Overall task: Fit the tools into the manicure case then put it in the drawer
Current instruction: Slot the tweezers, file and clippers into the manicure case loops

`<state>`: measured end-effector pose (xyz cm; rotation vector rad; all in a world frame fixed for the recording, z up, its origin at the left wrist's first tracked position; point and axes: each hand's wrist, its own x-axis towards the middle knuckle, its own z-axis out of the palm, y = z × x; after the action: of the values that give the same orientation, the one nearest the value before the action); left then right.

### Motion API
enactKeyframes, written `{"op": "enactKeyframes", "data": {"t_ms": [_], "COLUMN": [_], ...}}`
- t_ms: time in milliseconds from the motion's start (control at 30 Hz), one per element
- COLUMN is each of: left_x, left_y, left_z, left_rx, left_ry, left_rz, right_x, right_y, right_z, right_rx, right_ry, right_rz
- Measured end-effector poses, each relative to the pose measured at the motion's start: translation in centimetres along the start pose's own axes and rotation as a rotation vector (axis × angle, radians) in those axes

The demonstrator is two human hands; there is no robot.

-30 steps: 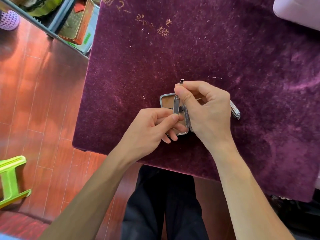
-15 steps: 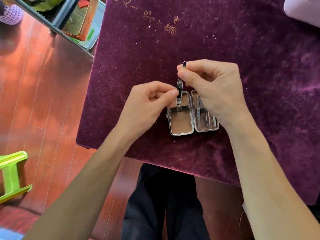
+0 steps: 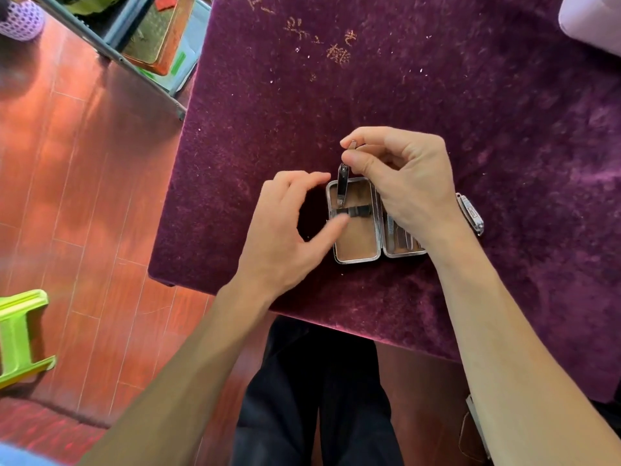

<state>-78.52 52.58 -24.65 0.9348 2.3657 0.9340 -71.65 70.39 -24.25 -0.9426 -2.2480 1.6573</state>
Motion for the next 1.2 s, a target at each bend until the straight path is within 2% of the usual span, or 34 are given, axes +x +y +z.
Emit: {"op": "enactKeyframes", "data": {"t_ms": [100,167,333,433,600,967,1200], "left_x": [-1.1,-1.5,-1.7,-1.8,-2.0,-1.9,-1.8], "left_y": [-0.5,-0.6,-1.3,-1.4,-1.3,-1.0,-0.8], "left_z": [0.5,0.9,1.4,1.6,1.6,1.4,1.3], "left_rx": [0.101,0.117,0.155,0.102,0.089,0.116,0.111], "left_ry": [-0.184,-0.232,-0.143,-0.108,-0.141,-0.151,-0.145], "left_rz": [0.035,0.038,0.092,0.056,-0.031,-0.047,-0.044], "right_x": [0.1,0.2,0.1,-0.2,-0.8,-2.1,-2.6], "right_y": [-0.1,-0.2,-0.5,-0.3,0.0,1.0,0.4], "right_z": [-0.2,-0.3,-0.5,-0.4,-0.4,-0.1,-0.4], "right_rx": [-0.028,-0.028,-0.058,-0.073,-0.070,-0.074,-0.164], "right_ry": [-0.071,-0.088,-0.136,-0.135,-0.124,-0.130,-0.100], "right_rz": [0.020,0.025,0.018,0.017,0.021,0.036,-0.053]}}
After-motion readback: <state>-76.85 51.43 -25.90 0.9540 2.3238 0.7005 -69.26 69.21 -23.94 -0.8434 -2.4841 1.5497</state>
